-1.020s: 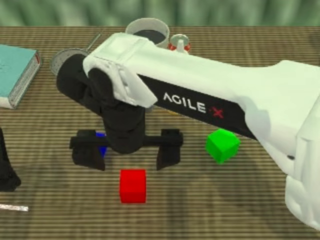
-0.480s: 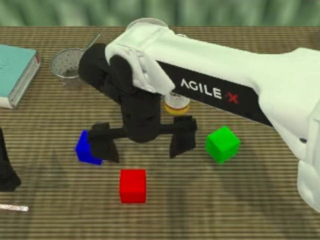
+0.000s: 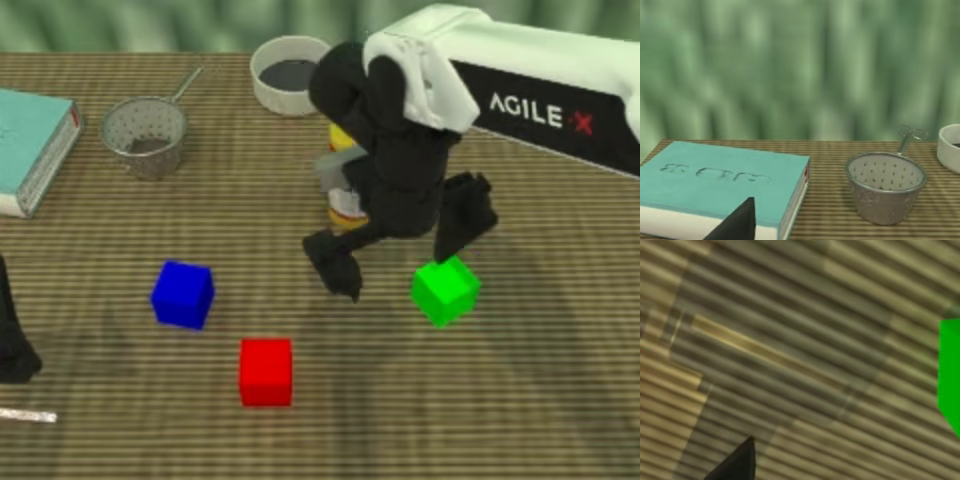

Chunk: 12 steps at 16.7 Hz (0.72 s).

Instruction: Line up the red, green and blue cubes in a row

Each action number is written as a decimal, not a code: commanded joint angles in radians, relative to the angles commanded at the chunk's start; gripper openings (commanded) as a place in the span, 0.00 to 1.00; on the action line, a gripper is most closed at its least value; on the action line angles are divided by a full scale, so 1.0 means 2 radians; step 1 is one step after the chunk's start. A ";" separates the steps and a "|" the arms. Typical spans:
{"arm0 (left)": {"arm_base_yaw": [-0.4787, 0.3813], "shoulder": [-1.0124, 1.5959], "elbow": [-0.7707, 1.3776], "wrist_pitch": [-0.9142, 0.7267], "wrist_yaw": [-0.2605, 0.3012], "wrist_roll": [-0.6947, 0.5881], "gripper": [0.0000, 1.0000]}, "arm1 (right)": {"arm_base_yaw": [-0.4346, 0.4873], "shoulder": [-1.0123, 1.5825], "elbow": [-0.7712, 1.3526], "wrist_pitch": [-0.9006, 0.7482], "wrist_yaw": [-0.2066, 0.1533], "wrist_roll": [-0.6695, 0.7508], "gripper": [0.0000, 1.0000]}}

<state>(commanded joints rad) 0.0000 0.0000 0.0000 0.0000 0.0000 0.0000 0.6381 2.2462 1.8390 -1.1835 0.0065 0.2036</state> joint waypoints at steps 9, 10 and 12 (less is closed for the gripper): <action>0.000 0.000 0.000 0.000 0.000 0.000 1.00 | -0.061 -0.038 -0.059 0.031 -0.002 -0.133 1.00; 0.000 0.000 0.000 0.000 0.000 0.000 1.00 | -0.061 -0.038 -0.059 0.031 -0.002 -0.133 1.00; 0.000 0.000 0.000 0.000 0.000 0.000 1.00 | -0.059 -0.036 -0.059 0.031 -0.001 -0.133 1.00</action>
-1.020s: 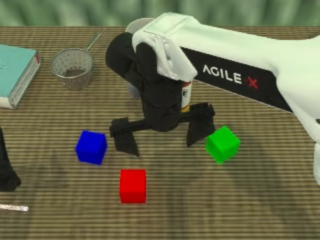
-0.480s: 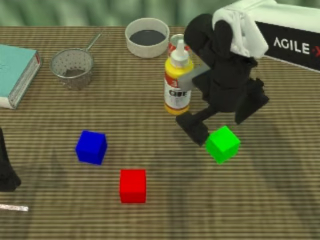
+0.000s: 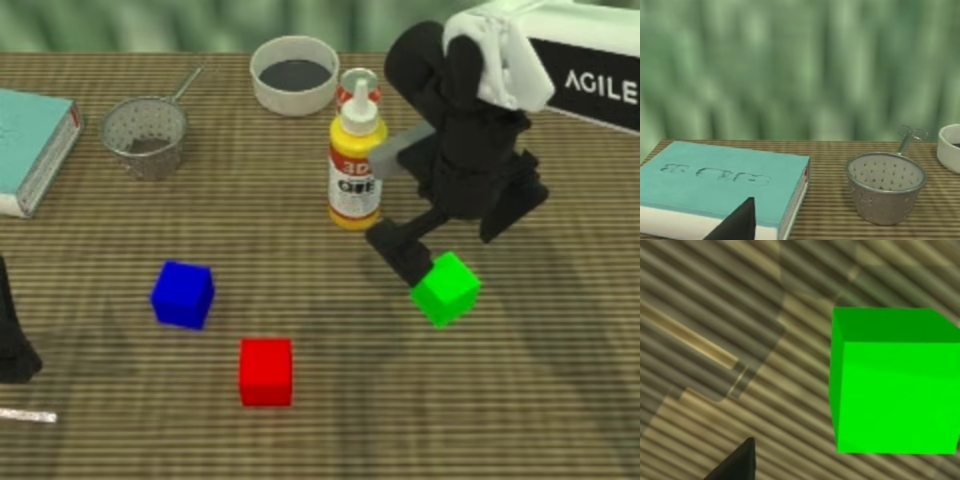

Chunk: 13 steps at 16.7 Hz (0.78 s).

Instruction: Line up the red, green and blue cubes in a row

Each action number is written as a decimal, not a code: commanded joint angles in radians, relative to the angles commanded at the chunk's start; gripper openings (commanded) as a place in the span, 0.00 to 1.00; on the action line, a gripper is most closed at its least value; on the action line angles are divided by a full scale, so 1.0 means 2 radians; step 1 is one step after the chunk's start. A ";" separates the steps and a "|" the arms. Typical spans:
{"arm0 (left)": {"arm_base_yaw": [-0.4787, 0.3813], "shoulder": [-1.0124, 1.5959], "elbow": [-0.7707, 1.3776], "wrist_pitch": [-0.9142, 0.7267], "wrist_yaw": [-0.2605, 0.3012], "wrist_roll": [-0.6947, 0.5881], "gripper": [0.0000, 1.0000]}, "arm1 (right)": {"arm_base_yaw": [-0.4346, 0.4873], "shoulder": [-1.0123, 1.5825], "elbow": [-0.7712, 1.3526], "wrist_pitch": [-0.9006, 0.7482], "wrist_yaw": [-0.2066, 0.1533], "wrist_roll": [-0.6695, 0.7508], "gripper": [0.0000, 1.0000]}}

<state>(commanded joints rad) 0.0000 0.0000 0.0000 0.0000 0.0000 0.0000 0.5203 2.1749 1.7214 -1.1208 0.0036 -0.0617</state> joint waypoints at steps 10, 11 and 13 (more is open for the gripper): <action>0.000 0.000 0.000 0.000 0.000 0.000 1.00 | -0.002 0.058 -0.084 0.144 0.000 0.001 1.00; 0.000 0.000 0.000 0.000 0.000 0.000 1.00 | -0.002 0.060 -0.085 0.147 0.000 0.001 1.00; 0.000 0.000 0.000 0.000 0.000 0.000 1.00 | -0.002 0.060 -0.085 0.147 0.000 0.001 1.00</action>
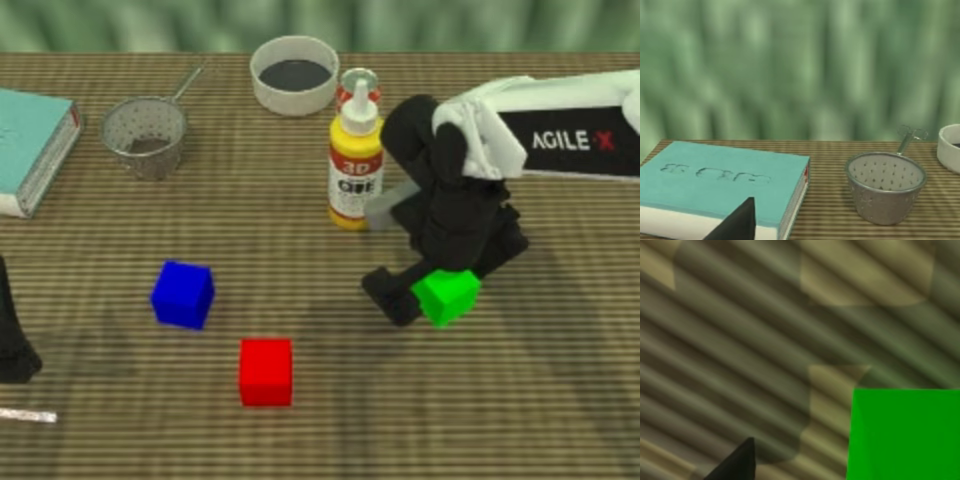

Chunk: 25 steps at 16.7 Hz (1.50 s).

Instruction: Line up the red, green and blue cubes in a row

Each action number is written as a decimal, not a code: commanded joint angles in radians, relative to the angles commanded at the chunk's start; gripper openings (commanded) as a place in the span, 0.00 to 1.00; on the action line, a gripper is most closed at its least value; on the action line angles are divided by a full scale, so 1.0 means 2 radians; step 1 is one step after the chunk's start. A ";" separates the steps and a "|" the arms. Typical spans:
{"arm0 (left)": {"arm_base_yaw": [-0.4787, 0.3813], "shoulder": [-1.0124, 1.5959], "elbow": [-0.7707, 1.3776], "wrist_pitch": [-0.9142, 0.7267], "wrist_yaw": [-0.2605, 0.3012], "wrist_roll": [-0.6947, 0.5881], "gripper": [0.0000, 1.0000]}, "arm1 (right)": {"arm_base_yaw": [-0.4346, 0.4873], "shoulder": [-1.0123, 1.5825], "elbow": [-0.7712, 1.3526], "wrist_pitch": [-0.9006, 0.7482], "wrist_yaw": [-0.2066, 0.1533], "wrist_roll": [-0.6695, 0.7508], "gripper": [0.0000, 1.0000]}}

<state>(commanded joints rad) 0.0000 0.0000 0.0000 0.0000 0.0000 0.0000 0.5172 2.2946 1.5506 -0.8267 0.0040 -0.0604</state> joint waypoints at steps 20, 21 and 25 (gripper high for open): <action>0.000 0.000 0.000 0.000 0.000 0.000 1.00 | 0.000 0.000 0.000 0.000 0.000 0.000 0.00; 0.000 0.000 0.000 0.000 0.000 0.000 1.00 | 0.000 0.000 0.000 0.000 0.000 0.000 0.00; 0.000 0.000 0.000 0.000 0.000 0.000 1.00 | 0.002 -0.017 0.010 -0.013 -0.002 0.000 0.00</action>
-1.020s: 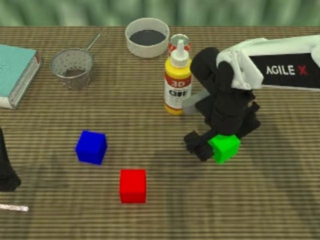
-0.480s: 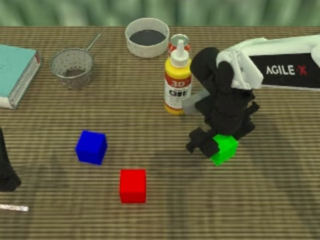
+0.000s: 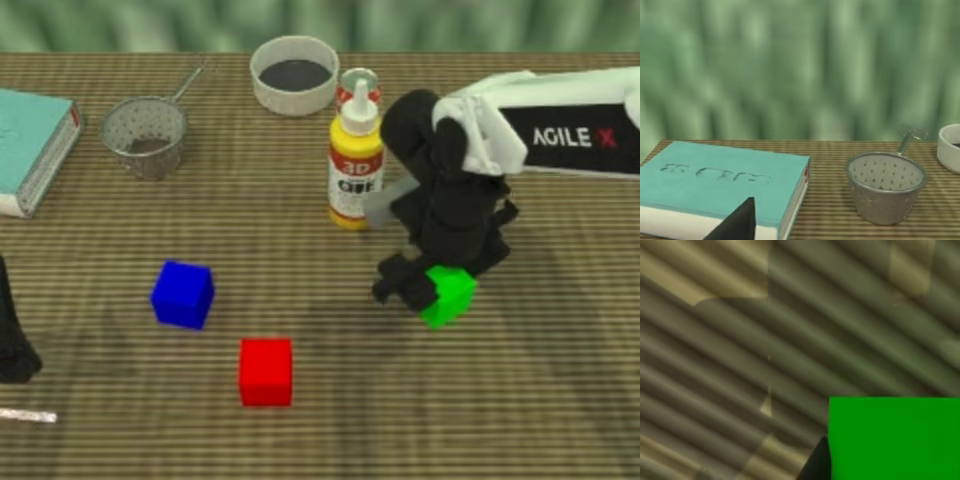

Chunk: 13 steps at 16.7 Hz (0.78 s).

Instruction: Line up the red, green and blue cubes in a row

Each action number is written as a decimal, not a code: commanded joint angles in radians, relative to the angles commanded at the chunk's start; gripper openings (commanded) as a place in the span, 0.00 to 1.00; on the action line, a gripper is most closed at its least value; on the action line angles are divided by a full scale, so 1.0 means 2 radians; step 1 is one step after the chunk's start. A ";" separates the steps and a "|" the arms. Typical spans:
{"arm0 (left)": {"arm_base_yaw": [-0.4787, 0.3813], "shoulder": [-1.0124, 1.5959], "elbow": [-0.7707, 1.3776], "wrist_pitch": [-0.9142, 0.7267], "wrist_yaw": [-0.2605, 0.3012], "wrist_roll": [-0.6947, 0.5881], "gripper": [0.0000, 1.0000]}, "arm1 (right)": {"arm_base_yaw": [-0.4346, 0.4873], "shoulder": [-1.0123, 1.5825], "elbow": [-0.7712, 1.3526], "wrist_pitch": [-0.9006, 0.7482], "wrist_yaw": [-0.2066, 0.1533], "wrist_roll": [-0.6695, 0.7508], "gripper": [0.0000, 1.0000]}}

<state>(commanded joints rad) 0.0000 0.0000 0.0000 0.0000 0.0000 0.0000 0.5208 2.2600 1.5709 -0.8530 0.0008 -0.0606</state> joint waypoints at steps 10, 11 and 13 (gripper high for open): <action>0.000 0.000 0.000 0.000 0.000 0.000 1.00 | 0.003 -0.044 0.061 -0.107 0.000 0.000 0.00; 0.000 0.000 0.000 0.000 0.000 0.000 1.00 | 0.001 -0.042 0.060 -0.106 0.000 0.000 0.00; 0.000 0.000 0.000 0.000 0.000 0.000 1.00 | 0.004 -0.043 0.060 -0.106 0.000 0.007 0.00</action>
<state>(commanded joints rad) 0.0000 0.0000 0.0000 0.0000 0.0000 0.0000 0.5282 2.1731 1.6913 -1.0651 0.0006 -0.0462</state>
